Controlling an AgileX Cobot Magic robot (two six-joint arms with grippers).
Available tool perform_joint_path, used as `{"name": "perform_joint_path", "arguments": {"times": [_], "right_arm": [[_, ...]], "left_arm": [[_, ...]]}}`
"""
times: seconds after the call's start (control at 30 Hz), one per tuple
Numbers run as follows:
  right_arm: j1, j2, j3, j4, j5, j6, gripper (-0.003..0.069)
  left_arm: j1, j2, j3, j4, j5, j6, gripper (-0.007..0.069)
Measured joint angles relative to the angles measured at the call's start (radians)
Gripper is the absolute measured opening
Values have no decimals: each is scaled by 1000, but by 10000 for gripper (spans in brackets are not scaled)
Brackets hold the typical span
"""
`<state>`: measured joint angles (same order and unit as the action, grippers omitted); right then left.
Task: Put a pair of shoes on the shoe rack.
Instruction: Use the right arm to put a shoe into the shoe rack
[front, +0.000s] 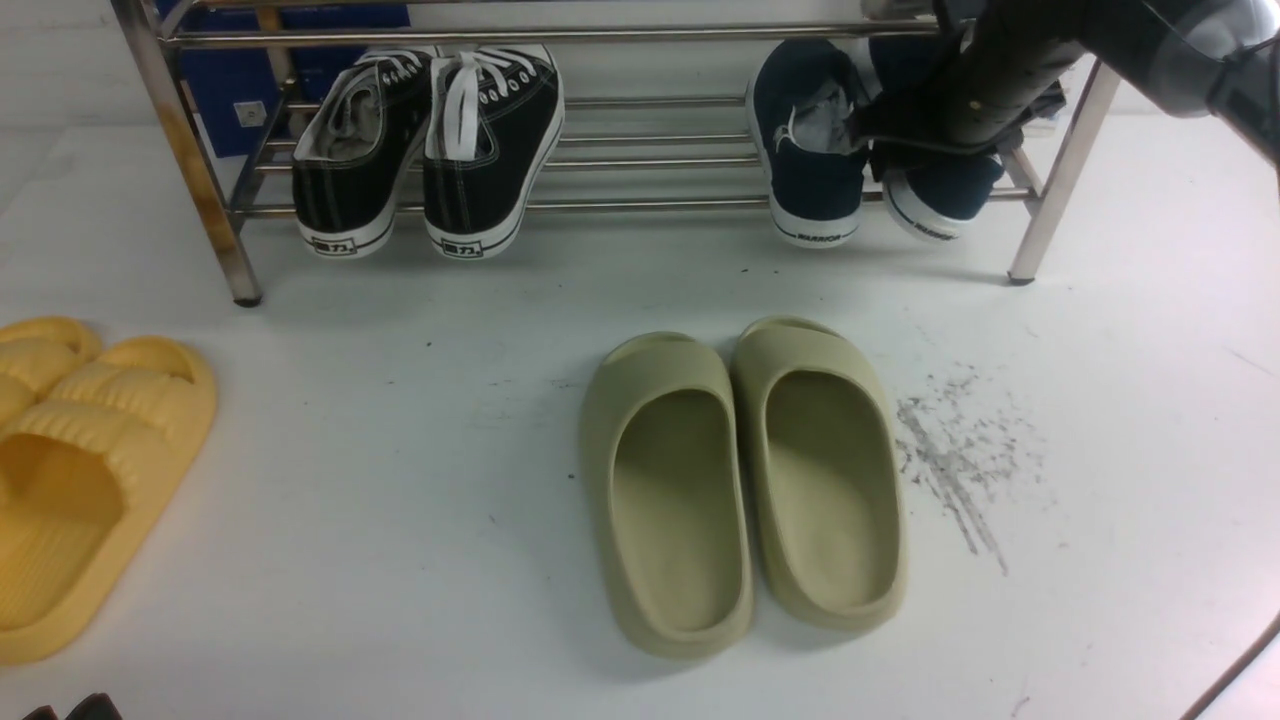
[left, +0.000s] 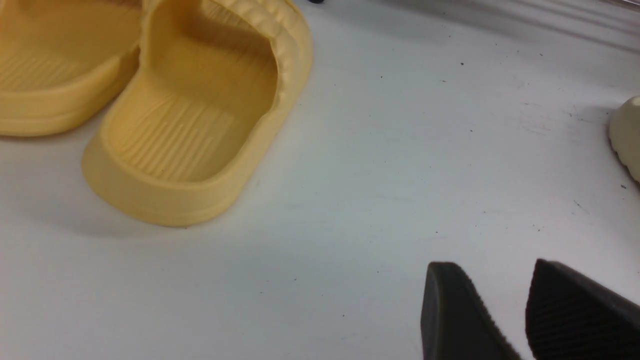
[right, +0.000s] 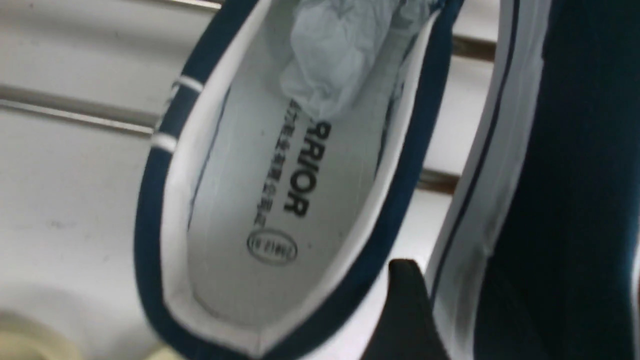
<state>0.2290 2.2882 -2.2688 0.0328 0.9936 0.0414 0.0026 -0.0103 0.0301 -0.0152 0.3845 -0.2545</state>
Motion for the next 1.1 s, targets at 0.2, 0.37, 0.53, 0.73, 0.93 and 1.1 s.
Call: {"name": "perform_joint_path", "arguments": {"times": [0.2, 0.37, 0.53, 0.73, 0.93, 1.1], "right_arm": [[0, -60, -1, 0, 127, -55, 528], [0, -97, -3, -3, 245, -102, 479], [0, -97, 0, -33, 253, -103, 422], [-1, -97, 3, -63, 252, -62, 379], [-47, -94, 3, -71, 235, 11, 383], [-95, -80, 4, -14, 201, 17, 383]], "left_arm": [[0, 0, 0, 0, 0, 0, 237], [0, 0, 0, 0, 0, 0, 237], [0, 0, 0, 0, 0, 0, 237], [0, 0, 0, 0, 0, 0, 237], [0, 0, 0, 0, 0, 0, 237], [0, 0, 0, 0, 0, 0, 237]]}}
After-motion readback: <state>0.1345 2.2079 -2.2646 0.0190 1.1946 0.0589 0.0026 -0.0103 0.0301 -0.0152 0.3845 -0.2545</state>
